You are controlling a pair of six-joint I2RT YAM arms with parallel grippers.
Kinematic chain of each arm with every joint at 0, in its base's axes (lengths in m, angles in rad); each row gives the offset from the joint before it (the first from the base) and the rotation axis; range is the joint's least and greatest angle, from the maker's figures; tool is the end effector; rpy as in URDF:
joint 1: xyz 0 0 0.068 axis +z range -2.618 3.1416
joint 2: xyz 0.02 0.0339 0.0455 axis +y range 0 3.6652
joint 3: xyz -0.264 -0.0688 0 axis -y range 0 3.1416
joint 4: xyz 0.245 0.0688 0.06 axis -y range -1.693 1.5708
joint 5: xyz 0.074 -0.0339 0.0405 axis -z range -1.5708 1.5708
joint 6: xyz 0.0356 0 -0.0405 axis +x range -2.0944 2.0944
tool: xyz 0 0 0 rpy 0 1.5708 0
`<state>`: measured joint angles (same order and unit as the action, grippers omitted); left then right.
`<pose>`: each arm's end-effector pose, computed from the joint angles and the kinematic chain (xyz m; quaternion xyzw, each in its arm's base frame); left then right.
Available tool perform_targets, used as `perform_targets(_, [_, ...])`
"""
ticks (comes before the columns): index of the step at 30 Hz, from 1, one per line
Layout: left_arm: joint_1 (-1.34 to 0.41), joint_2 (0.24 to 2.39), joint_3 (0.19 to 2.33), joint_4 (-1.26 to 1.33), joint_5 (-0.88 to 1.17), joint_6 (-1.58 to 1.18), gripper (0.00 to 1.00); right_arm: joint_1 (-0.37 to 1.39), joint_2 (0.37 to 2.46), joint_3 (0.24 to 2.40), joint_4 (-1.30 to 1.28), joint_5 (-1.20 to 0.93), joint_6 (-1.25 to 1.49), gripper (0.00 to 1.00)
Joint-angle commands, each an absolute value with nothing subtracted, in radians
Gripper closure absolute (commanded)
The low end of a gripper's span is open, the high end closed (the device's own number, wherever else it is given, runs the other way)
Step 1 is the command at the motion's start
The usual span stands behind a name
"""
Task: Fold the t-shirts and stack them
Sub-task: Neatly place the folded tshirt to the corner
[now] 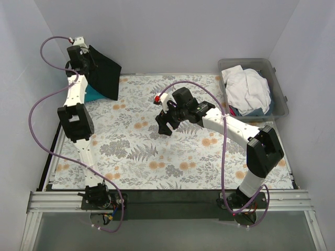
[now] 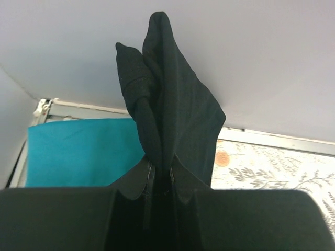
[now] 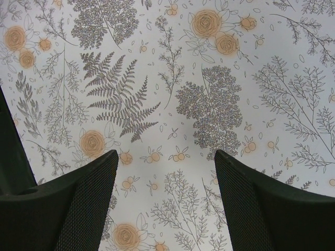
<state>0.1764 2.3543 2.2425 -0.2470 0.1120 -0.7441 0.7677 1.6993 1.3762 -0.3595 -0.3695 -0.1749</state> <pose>0.5509 0.0942 0.2944 -0.3359 0.7494 -0.2034 0.5330 0.2705 0.2790 0.2868 -0.4733 0.7550 0.2820 0.3555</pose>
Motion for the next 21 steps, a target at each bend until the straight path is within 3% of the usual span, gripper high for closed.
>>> perform_targets(1, [0.218,2.296,2.238,-0.212,0.149,-0.729,1.0,0.765,1.709,1.384,-0.353,-0.385,-0.169,0.19])
perform_targets(21, [0.351,2.605,2.318,-0.15,0.186,-0.514,1.0,0.767,1.753,1.365,-0.354,-0.426,-0.163,0.18])
